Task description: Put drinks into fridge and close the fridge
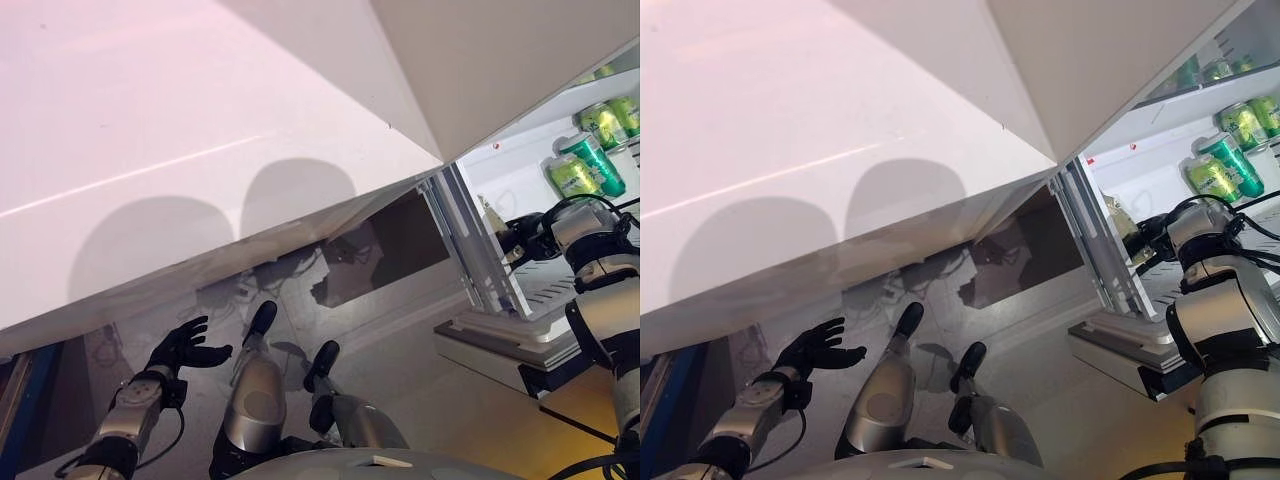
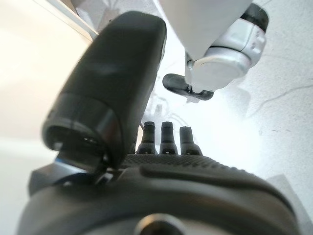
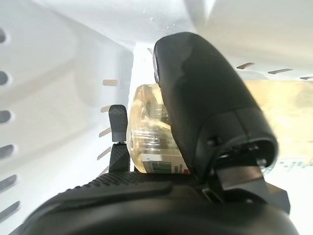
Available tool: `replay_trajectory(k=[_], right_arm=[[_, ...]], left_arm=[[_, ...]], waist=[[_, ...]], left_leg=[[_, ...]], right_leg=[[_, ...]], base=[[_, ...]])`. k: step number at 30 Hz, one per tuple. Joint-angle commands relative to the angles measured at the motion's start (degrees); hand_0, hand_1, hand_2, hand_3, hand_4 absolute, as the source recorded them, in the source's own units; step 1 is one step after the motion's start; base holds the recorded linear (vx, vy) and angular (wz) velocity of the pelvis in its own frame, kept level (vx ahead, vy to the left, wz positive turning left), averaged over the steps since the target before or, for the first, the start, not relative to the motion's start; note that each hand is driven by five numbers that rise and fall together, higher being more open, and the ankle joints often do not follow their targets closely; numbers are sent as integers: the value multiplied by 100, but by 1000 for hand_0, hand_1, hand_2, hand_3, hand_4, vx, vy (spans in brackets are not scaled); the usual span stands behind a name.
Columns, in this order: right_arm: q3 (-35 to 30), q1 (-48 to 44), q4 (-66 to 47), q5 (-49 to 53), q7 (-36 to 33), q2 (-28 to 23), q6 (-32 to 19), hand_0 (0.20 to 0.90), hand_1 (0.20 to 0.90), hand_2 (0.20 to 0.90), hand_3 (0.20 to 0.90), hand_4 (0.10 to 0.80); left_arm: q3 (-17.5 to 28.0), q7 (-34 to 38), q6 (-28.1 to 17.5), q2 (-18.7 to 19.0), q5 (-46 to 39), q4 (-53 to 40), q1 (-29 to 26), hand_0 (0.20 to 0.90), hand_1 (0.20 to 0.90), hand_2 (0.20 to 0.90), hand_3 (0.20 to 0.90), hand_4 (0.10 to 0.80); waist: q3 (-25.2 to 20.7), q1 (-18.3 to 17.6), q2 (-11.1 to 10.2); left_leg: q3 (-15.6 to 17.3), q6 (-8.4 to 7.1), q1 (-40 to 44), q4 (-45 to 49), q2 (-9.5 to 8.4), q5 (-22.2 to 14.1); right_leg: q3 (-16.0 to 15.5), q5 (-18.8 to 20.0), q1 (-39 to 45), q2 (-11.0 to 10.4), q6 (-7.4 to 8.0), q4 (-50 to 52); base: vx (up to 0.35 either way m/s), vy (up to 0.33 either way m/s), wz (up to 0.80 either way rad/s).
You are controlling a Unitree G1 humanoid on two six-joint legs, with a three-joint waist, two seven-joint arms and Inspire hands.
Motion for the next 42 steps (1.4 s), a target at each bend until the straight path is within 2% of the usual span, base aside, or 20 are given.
replay_trajectory(k=[1, 2, 3, 4, 13, 21, 24, 29, 31, 36, 39, 42], right_arm=[[316, -646, 88, -345, 121, -814, 56, 662, 662, 662, 623, 523], [317, -648, 90, -343, 120, -815, 54, 700, 700, 700, 667, 567], [341, -648, 87, -280, 57, -819, 34, 844, 844, 844, 834, 734], [366, -676, 64, -244, 5, -822, 42, 900, 900, 900, 900, 800], [453, -786, 16, -1, -428, -792, 95, 900, 900, 900, 900, 800], [343, -801, -73, 576, -1314, -906, 163, 900, 900, 900, 900, 800], [247, -807, -144, 1019, -1927, -975, -2, 900, 900, 900, 900, 800], [76, -755, -480, 1727, -2501, -1123, -479, 900, 900, 900, 900, 800], [-22, -679, -820, 1886, -2675, -1248, -759, 900, 900, 900, 900, 800], [-387, -113, -2349, 2458, -3375, -1714, -1027, 900, 900, 900, 900, 800], [-1022, 430, -3310, 2592, -4021, -1887, -1509, 900, 900, 900, 900, 800], [-1652, 892, -4203, 2427, -4321, -1841, -1618, 900, 900, 900, 900, 800]], left_arm=[[-52, -83, 201, 341, -159, -277, 322, 900, 900, 900, 900, 800], [-53, -84, 202, 340, -160, -276, 319, 900, 900, 900, 900, 800], [-49, -101, 237, 362, -199, -265, 264, 900, 900, 900, 900, 800], [-56, -111, 267, 386, -258, -241, 188, 900, 900, 900, 900, 800], [-133, -140, 279, 380, -368, 14, -73, 900, 900, 900, 900, 800], [-143, -139, 280, 341, -332, 153, -143, 900, 900, 900, 900, 800], [-166, -154, 265, 295, -322, 266, -136, 900, 900, 900, 900, 800], [-211, -171, 222, 211, -307, 420, -114, 900, 900, 900, 900, 800], [-222, -182, 190, 164, -325, 506, -99, 900, 900, 900, 900, 800], [-190, -237, 151, -24, -389, 689, 26, 900, 900, 900, 900, 800], [-171, -230, 11, -281, -428, 994, 84, 900, 900, 900, 900, 800], [-143, -294, -56, -465, -434, 1222, 97, 900, 900, 900, 900, 800]], waist=[[-259, -17, 136], [-259, -17, 136], [-252, -34, 148], [-232, -54, 168], [-168, -123, 195], [-207, -193, 193], [-271, -256, 210], [-403, -396, 237], [-478, -492, 265], [-699, -831, 349], [-870, -1099, 493], [-1009, -1286, 642]], left_leg=[[281, 378, -188, -61, -300, -141], [282, 379, -190, -61, -299, -141], [285, 386, -197, -66, -303, -136], [293, 395, -215, -57, -310, -129], [332, 411, -234, 8, -314, -150], [378, 407, -174, 10, -289, -180], [412, 409, -101, -7, -279, -200], [469, 409, 12, -21, -277, -233], [502, 409, 78, -40, -276, -243], [640, 415, 233, -78, -285, -284], [736, 431, 340, -54, -315, -336], [813, 445, 431, -44, -330, -381]], right_leg=[[-11, 440, -423, 62, 164, 268], [-11, 440, -425, 62, 165, 269], [-2, 449, -442, 61, 163, 268], [7, 461, -468, 54, 165, 275], [62, 458, -499, 38, 162, 325], [90, 430, -464, 41, 169, 342], [115, 400, -419, 50, 166, 351], [171, 360, -354, 42, 162, 368], [198, 351, -330, 38, 168, 374], [297, 318, -292, 17, 172, 383], [441, 281, -253, -3, 173, 394], [550, 228, -208, -23, 168, 406]], base=[[0, 0, 0], [0, 0, 0], [-32, 29, 0], [-50, 35, 0], [-9, 5, 0], [0, 0, 0], [11, 25, -2], [28, 55, -4], [27, 67, -5], [19, 95, -5], [39, 155, -8], [39, 126, -20]])
